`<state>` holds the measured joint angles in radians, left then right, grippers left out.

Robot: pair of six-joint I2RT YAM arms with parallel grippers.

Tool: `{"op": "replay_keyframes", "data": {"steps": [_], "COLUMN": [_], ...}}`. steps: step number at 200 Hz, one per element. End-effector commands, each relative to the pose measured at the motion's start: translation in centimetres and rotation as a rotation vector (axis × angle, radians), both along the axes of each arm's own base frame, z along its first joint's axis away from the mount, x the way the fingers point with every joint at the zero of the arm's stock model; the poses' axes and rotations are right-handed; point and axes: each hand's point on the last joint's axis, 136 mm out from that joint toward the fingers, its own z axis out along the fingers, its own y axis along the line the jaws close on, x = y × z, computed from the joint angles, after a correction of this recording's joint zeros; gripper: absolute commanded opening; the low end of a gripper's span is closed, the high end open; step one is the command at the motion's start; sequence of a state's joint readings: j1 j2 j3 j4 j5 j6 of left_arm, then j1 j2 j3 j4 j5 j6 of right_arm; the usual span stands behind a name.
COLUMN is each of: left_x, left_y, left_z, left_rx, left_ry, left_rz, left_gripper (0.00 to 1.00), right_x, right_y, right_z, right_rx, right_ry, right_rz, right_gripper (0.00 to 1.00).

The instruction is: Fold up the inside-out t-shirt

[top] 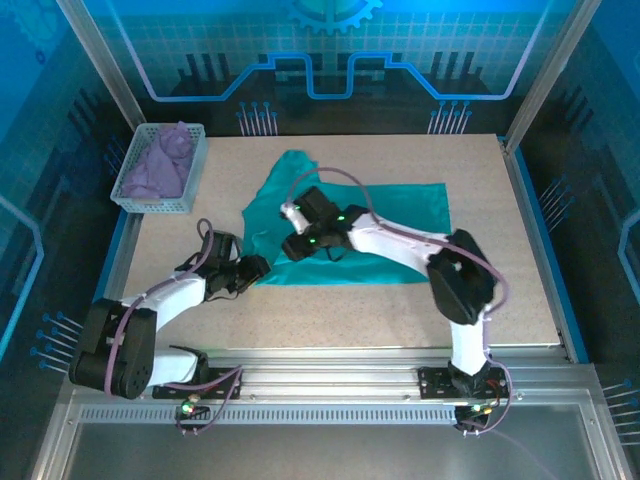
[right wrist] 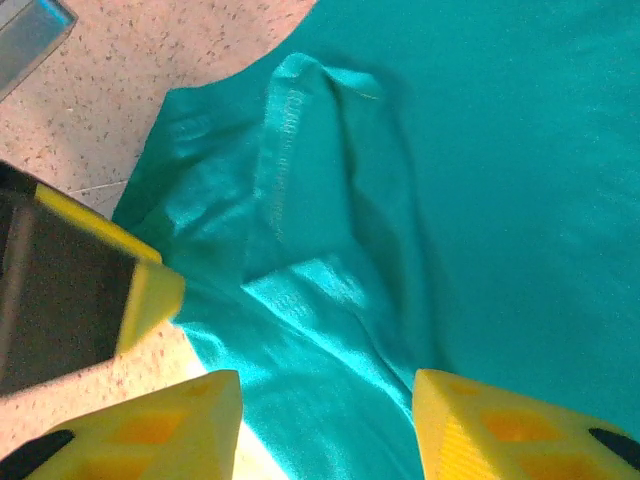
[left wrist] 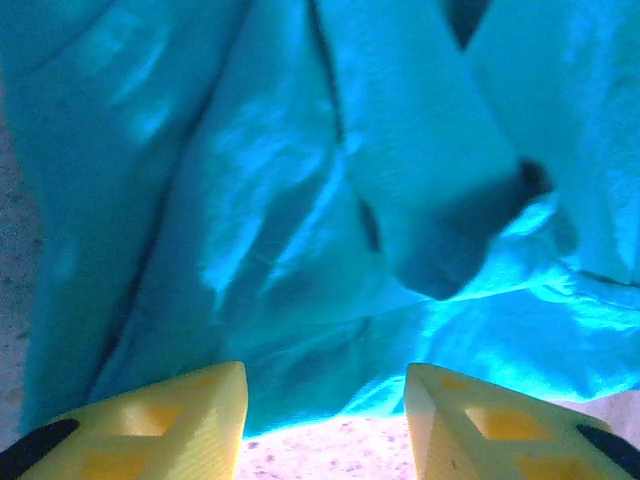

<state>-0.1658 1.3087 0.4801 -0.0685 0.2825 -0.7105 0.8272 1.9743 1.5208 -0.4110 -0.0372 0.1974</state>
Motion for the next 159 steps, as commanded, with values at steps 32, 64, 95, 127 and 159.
{"op": "replay_keyframes", "data": {"steps": [32, 64, 95, 127, 159], "left_x": [-1.1, -1.3, -1.6, -1.8, -2.1], "left_y": [0.1, 0.0, 0.0, 0.1, 0.1], "left_z": [-1.7, -2.1, -2.5, -2.9, -3.3], "left_rx": [-0.023, -0.025, -0.022, -0.017, -0.018], "left_ry": [0.034, 0.04, 0.052, 0.064, 0.079], "left_rz": [0.002, -0.002, -0.006, -0.008, -0.008], "left_gripper": [0.43, 0.43, 0.43, 0.43, 0.43], "right_x": [1.0, 1.7, 2.3, 3.5, 4.4], "right_y": [2.1, 2.2, 1.6, 0.6, -0.2], "right_z": [-6.1, -7.1, -6.7, -5.9, -5.2], "right_rx": [-0.118, -0.139, -0.124, -0.093, -0.044], "right_ry": [0.098, 0.107, 0.116, 0.124, 0.148], "right_rz": [-0.014, -0.028, -0.055, -0.099, -0.133], "right_gripper": [0.49, 0.35, 0.19, 0.09, 0.05]}}
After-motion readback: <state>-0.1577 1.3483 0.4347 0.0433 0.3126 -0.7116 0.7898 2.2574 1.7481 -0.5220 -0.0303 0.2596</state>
